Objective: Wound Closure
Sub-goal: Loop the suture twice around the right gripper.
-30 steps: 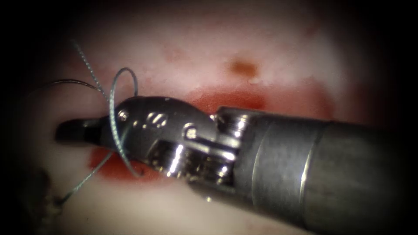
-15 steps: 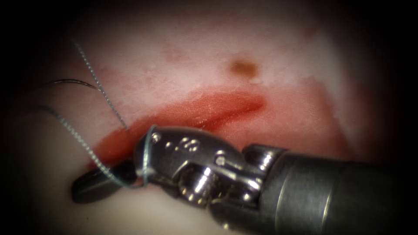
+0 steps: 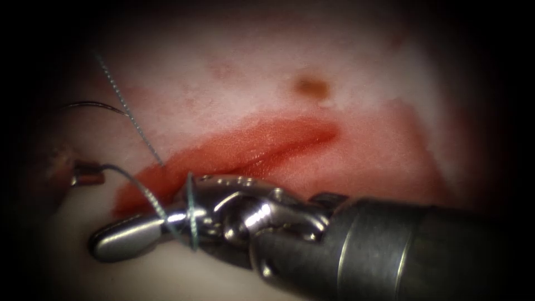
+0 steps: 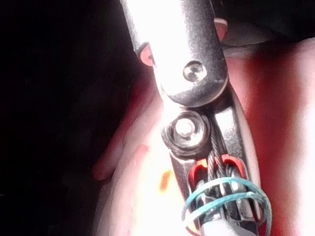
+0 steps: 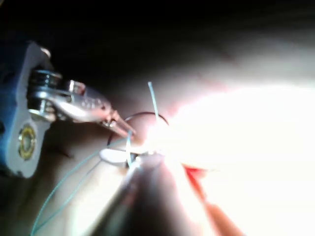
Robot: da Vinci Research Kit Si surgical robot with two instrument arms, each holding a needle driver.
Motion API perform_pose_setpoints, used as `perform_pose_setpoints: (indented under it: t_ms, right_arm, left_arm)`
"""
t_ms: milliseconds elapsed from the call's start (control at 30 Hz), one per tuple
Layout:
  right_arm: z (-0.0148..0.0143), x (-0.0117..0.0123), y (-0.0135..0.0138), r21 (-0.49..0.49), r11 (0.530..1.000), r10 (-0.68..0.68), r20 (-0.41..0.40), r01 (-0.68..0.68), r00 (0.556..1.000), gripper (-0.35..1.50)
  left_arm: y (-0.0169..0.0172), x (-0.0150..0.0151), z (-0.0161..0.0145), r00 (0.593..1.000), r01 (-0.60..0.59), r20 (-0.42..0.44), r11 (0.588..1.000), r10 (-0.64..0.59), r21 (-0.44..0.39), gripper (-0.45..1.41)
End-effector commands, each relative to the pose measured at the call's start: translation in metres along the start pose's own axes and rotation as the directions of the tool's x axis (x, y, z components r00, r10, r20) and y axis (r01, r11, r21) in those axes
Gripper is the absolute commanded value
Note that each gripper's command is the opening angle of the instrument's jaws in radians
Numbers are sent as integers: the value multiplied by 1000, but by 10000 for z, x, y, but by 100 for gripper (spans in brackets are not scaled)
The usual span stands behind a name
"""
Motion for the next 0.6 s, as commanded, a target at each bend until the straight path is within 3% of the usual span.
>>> perform_pose_setpoints:
  t_ms: [33,233,467,600]
  right_arm:
    - [16,15,-3,5,1000,-3,-28,3,1000,-35]
    - [19,33,-14,8,1000,16,-140,-15,990,-35]
    - [6,37,-16,3,1000,19,-160,-19,987,-35]
    - [5,40,-16,2,1000,15,-190,-15,982,-35]
  left_arm:
    - [7,-7,-3,1000,13,5,1000,-13,4,-45]
    - [-1,-5,2,999,35,16,998,-36,54,-45]
    - [-5,-1,0,997,56,42,991,-61,120,-45]
    - [-10,0,-1,991,87,85,976,-105,198,-45]
